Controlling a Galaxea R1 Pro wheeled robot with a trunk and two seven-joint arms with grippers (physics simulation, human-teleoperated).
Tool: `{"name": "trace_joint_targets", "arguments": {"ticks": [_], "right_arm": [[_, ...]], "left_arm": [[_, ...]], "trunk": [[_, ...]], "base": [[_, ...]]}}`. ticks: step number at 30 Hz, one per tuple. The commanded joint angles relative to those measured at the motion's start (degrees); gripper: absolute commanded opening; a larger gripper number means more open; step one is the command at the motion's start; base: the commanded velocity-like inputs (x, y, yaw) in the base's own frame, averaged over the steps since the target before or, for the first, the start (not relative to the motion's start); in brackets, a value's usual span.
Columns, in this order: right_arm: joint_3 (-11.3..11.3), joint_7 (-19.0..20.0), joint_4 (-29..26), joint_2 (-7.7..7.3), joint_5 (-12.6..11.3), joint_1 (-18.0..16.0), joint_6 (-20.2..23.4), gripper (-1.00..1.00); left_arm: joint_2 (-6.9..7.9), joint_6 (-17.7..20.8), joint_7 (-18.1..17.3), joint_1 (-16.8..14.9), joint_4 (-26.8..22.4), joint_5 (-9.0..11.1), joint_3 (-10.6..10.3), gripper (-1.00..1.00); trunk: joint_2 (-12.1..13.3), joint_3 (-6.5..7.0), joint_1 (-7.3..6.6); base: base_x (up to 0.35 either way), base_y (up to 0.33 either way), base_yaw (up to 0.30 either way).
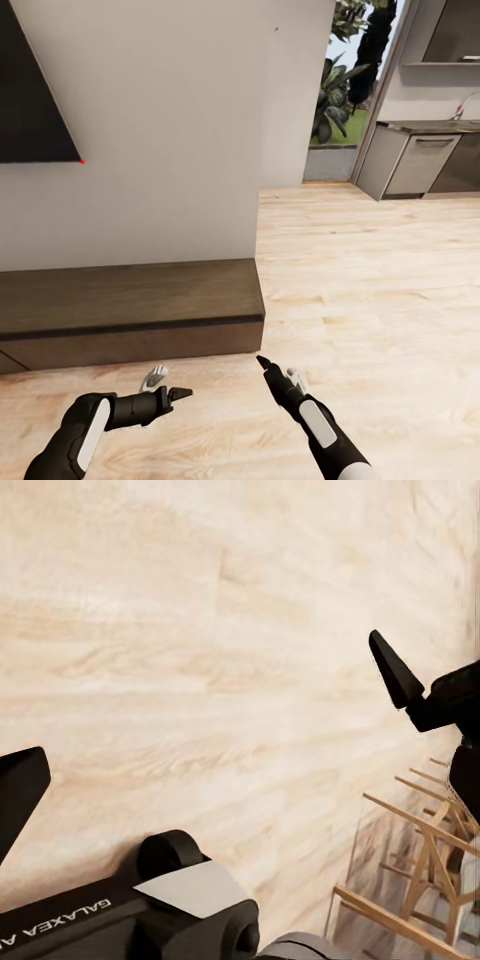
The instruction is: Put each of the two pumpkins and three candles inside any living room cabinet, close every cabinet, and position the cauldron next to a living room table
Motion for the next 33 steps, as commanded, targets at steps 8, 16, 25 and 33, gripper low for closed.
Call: {"name": "trace_joint_targets", "arguments": {"ticks": [8, 16, 25, 33], "right_arm": [[-3.17, 9.68, 3.24, -0.23, -0.02, 0.0, 0.0, 1.0], [-5.76, 11.42, 4.12, -0.25, -0.04, 0.0, 0.02, 1.0], [-5.93, 12.21, 4.17, -0.17, -0.06, 0.0, 0.05, 1.0], [-5.93, 12.78, 4.17, -0.16, -0.11, 0.0, 0.08, 1.0]], "left_arm": [[0.01, -0.26, -1.61, 0.0, 0.05, -0.02, 3.47, 1.0], [0.01, -0.29, -1.68, 0.0, 0.05, -0.04, 3.7, 1.0], [0.01, -0.29, -1.69, 0.0, 0.05, -0.01, 3.71, 1.0], [-0.24, -0.23, -1.75, 0.0, 0.03, 0.0, 3.63, 1.0]], "trunk": [[0.0, 0.0, 0.0], [0.0, 0.0, 0.0], [0.0, 0.0, 0.0], [0.0, 0.0, 0.0]], "base": [[0.159, 0.0, 0.0], [0.262, 0.0, 0.0], [0.111, 0.0, 0.0], [0.076, 0.0, 0.0]]}}
